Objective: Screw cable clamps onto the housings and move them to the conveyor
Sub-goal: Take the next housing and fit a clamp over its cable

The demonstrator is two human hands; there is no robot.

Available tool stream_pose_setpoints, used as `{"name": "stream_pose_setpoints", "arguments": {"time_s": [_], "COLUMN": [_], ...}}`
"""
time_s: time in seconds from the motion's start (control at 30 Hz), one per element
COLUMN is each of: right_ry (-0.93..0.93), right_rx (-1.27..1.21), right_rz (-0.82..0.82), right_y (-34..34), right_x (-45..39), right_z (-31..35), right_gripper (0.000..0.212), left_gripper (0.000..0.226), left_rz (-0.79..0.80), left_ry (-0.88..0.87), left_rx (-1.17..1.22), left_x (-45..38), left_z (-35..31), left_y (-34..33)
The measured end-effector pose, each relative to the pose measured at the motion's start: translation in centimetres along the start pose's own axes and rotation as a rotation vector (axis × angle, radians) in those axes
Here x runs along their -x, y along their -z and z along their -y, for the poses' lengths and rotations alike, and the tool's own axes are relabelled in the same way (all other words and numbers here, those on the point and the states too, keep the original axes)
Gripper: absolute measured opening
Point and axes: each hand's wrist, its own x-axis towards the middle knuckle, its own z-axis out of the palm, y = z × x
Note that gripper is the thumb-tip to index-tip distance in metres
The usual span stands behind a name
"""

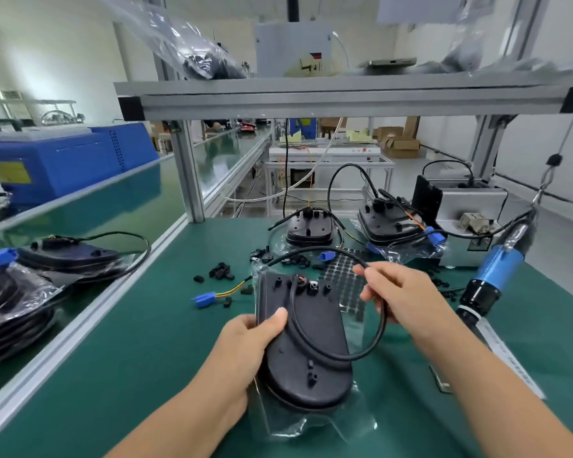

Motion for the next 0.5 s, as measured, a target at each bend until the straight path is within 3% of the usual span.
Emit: {"name": "stream_pose_setpoints", "arguments": {"time_s": [0.17, 0.33, 0.4, 0.5], "right_ry": [0.174, 0.086, 0.052, 0.035], "right_rx": [0.254, 0.649, 0.78, 1.0], "right_rz": [0.122, 0.131, 0.121, 0.003], "right_y": [0.8, 1.3, 1.4, 0.9], "right_x": [1.4, 1.8, 1.7, 1.7], "right_z": [-0.7, -2.5, -2.8, -2.7], "right_gripper": [0.02, 0.02, 0.018, 0.023], "left_gripper": [0.042, 0.058, 0.068, 0.052], "left_rz": [0.043, 0.151, 0.128, -0.03], "left_ry": [0.091, 0.136, 0.063, -0.255], "left_rx": [-0.191, -0.48, -0.73, -1.087], "left_x": [1.1, 1.0, 0.7, -0.6], "left_z": [0.5, -0.7, -1.0, -1.6], "left_y": [0.9, 1.7, 2.6, 4.6]}}
